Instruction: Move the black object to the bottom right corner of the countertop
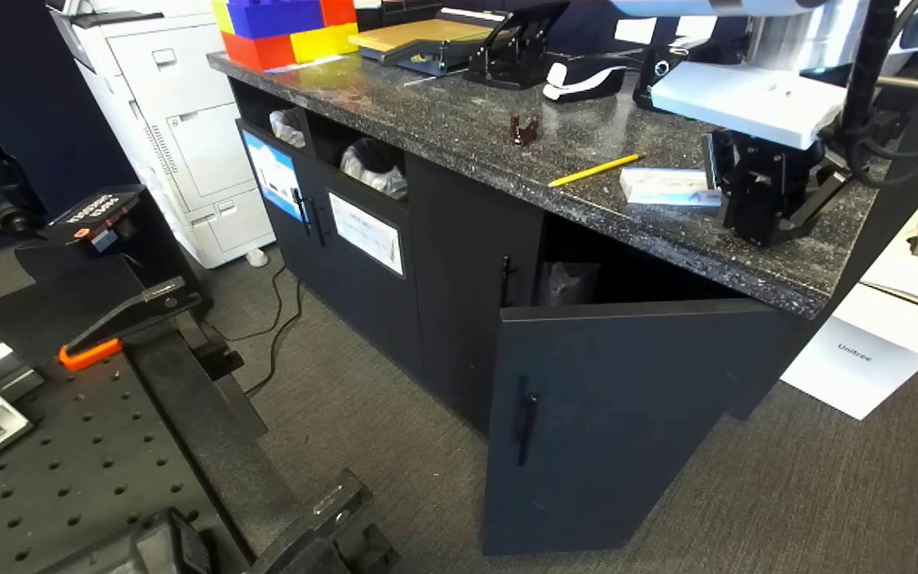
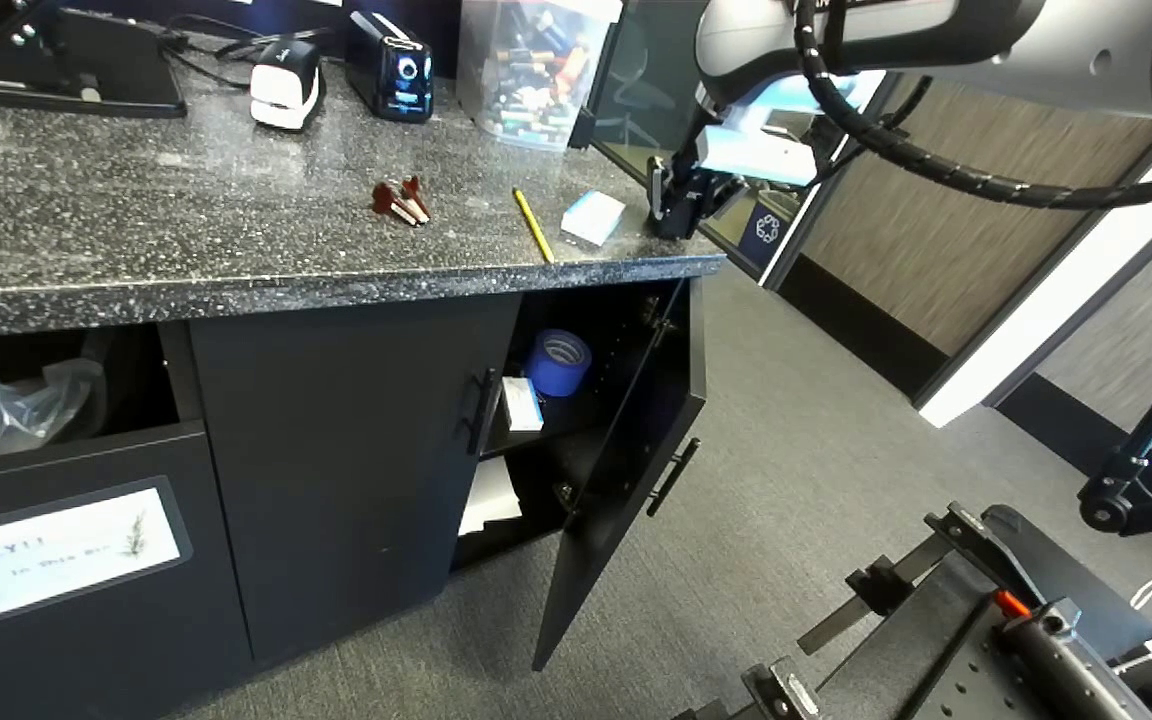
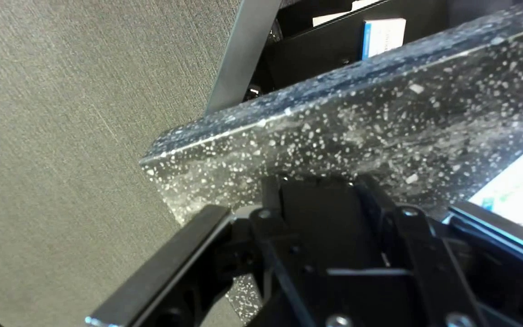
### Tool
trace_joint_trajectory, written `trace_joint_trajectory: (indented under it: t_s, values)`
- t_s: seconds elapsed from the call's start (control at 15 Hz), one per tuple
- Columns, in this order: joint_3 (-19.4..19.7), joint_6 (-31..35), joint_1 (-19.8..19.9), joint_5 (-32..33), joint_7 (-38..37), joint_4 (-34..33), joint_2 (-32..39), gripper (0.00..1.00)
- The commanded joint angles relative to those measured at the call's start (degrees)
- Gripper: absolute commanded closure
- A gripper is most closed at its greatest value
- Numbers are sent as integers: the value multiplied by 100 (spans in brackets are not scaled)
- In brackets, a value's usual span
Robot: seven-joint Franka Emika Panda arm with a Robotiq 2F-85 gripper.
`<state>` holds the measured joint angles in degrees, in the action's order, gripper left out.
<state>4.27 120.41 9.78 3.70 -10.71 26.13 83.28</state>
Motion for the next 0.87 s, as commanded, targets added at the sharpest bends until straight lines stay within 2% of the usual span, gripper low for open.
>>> trace_joint_trajectory:
  t_s: [0.0,0.07,0.13,0.27,0.47,0.53,0.6,0.73,0.8]
  values:
    - [-68,-14,-14,-159,112,-184,62,80]
    - [-93,-46,-19,-177,125,-167,22,50]
    - [-112,-79,-40,-193,111,-152,-67,28]
    - [-152,-274,-118,-232,38,-42,-435,24]
    - [-233,-644,-249,-319,31,-97,-923,4]
    - [-309,-851,-286,-376,105,-104,-1118,1]
    - [-135,-413,-252,-235,3,-97,-776,15]
    - [-191,-697,-333,-273,4,-76,-1105,1]
    - [-199,-767,-355,-276,0,-62,-1179,0]
